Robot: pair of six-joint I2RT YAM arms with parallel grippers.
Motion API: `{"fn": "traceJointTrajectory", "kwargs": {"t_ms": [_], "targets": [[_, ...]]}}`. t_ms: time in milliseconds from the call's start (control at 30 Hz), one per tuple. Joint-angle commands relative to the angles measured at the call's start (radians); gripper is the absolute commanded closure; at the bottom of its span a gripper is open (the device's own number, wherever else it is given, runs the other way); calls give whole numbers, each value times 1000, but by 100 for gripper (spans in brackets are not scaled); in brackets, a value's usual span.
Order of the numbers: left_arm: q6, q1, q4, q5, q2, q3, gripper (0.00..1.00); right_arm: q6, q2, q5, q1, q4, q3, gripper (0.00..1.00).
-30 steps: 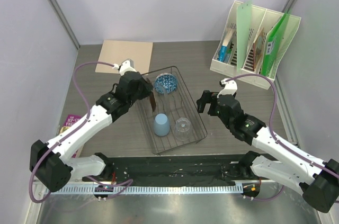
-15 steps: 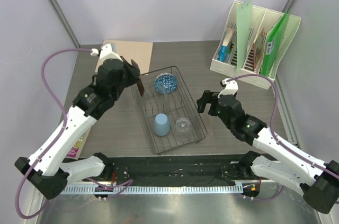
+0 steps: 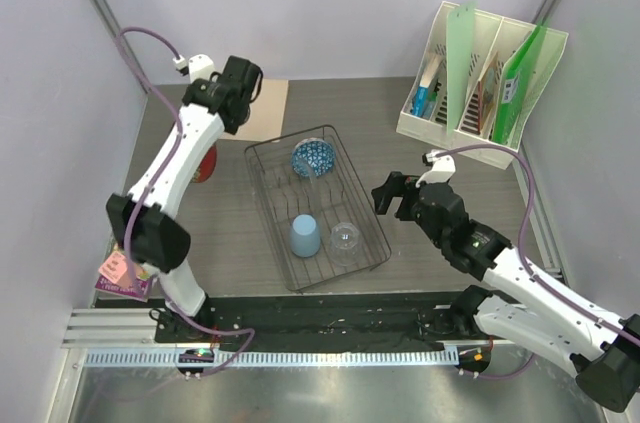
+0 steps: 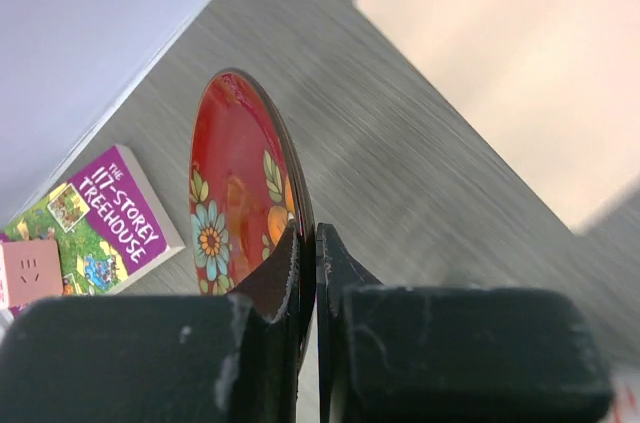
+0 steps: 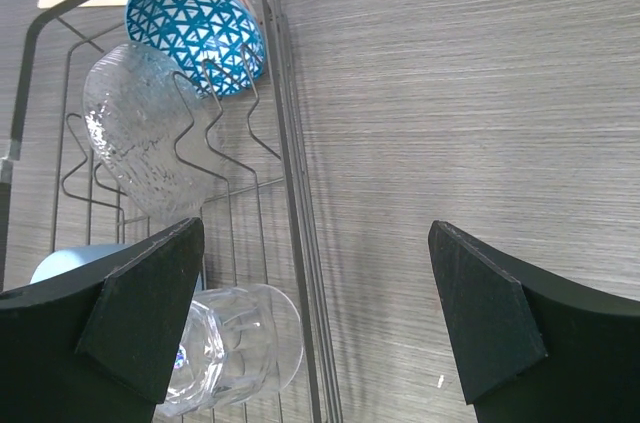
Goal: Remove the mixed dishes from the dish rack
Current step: Place the plate at the center of the board.
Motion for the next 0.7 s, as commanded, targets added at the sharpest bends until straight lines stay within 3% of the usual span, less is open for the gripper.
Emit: {"fn": "traceJointTrajectory", "kwargs": {"t_ms": [0,200,367,467,667], "targets": [[-63,120,-91,-53,130,123,100,36,-55,-16,1,6,-21,0],[-68,233,-126,-22,395,241,100,36,-96,-1,-1,-12,-52,0],[-45,249,-209,-101,634,413,100,20,-93,13,1,-18,-56,0],[-24,250,-243,-134,696,479,100,16,-87,19,1,-18,-55,0],[75,270,-154,-171,747,451,100,20,-61,16,1,-7,-59,0]]}}
